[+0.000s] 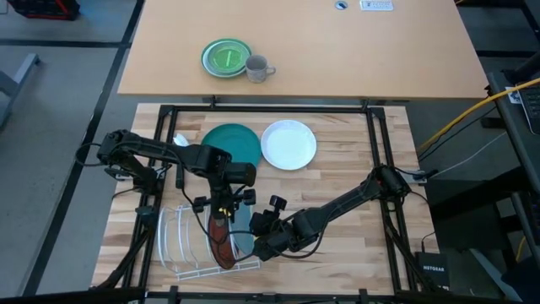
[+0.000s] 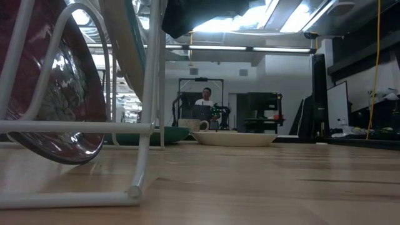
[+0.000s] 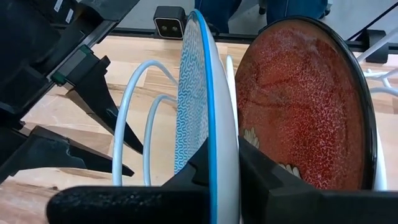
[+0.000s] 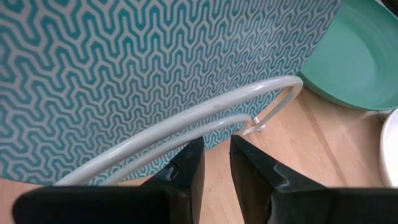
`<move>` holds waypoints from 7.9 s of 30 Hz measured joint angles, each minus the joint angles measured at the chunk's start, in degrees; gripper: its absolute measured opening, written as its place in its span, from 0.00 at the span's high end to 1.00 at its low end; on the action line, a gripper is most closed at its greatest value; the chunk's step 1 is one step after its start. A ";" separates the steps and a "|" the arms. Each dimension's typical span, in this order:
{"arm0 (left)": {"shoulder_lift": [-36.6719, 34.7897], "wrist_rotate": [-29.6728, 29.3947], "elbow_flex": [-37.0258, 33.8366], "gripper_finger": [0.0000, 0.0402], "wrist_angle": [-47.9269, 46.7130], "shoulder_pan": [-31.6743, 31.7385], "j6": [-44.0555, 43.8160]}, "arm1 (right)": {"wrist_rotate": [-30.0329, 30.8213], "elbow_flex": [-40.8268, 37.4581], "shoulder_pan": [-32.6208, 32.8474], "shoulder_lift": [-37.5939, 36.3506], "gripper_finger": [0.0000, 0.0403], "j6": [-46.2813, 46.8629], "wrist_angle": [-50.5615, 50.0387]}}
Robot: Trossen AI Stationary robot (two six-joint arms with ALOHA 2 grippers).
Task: Sort dishes
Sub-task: Put the light blue plate into the dish rack, then put the white plate into the dish rack
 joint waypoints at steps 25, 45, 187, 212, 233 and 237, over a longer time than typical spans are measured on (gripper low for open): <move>0.66 -1.48 -0.31 0.85 4.71 -1.62 -0.75 | 0.90 0.02 -0.09 -0.15 0.80 -0.07 0.89; 1.64 -1.06 -0.07 0.81 6.83 -1.95 -3.60 | 0.20 0.04 -0.02 -0.15 0.80 -0.02 0.91; -27.93 -11.64 1.20 0.69 -11.01 -1.88 -45.31 | -22.30 -33.11 -32.22 -12.87 0.80 -46.27 2.70; -27.93 -11.64 1.20 0.69 -11.00 -1.88 -45.29 | -15.41 -33.03 -32.22 -9.23 0.80 -44.50 6.15; -27.93 -11.64 1.20 0.69 -10.98 -1.88 -42.96 | -10.79 -32.88 -32.06 -4.75 0.87 -44.26 9.71; -27.93 -11.64 1.20 0.69 -10.98 -1.88 -42.62 | -8.26 -32.98 -31.90 -4.55 0.93 -44.68 10.46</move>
